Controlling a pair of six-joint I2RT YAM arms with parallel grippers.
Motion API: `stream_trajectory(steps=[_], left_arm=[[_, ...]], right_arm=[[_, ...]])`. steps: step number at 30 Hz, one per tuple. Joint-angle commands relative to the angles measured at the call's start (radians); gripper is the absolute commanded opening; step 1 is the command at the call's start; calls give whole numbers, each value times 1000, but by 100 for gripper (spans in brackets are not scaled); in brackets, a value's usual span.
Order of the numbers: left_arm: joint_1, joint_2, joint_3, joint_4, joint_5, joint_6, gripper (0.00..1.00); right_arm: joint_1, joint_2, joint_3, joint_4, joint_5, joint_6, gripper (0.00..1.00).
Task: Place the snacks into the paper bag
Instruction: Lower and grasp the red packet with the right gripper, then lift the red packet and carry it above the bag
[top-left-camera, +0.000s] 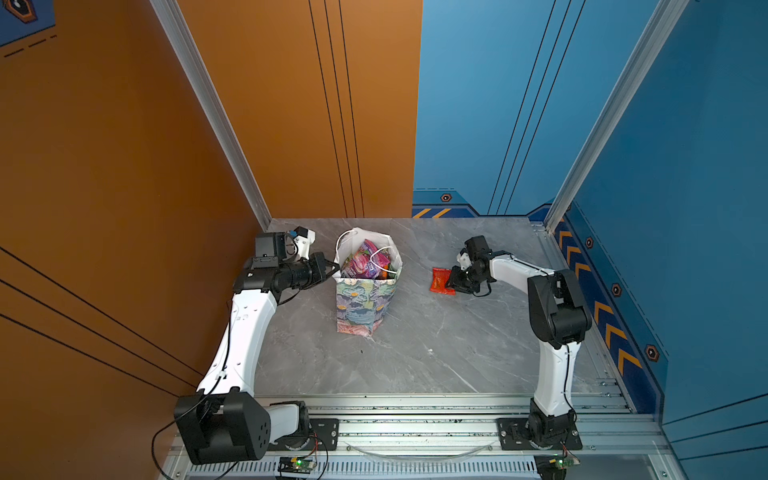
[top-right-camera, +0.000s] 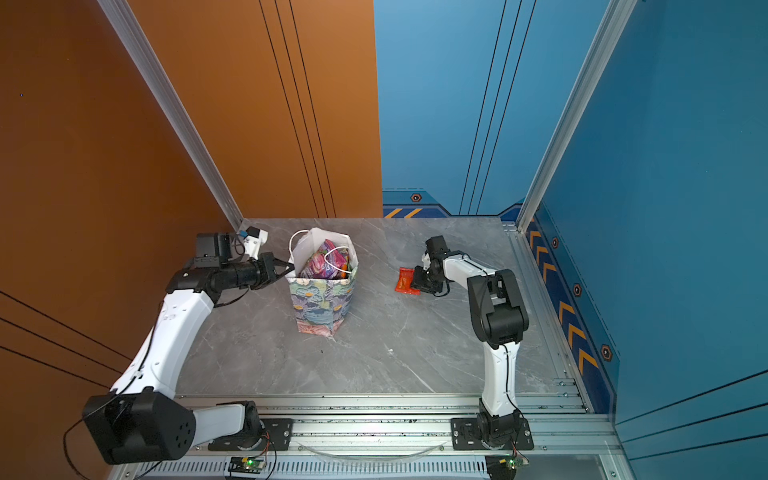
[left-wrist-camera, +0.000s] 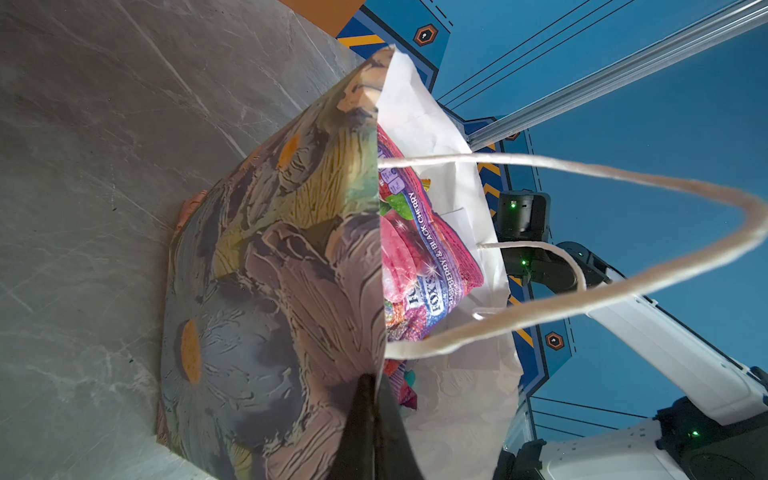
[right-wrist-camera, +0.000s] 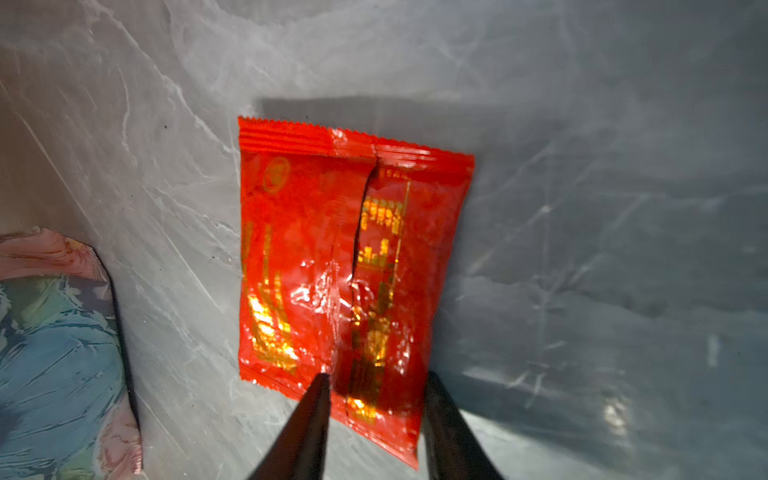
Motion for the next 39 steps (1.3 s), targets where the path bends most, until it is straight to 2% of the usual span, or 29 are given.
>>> stream_trajectory(steps=[1, 5, 8, 10, 28, 39], left_arm=[[8, 4, 5, 5, 17, -2, 0], [7, -2, 6, 5, 15, -2, 0], [8, -2, 2, 4, 16, -2, 0], [7, -3, 1, 5, 16, -2, 0], [9, -2, 0, 5, 17, 0, 0], [8, 0, -2, 6, 19, 1, 0]], right_arm=[[23, 21, 2, 4, 25, 9, 26], [38, -14, -10, 20, 33, 22, 17], [46, -40, -20, 33, 36, 33, 4], [49, -56, -29, 46, 33, 43, 0], [114, -303, -39, 40, 69, 83, 0], [190, -438, 96, -27, 120, 75, 0]])
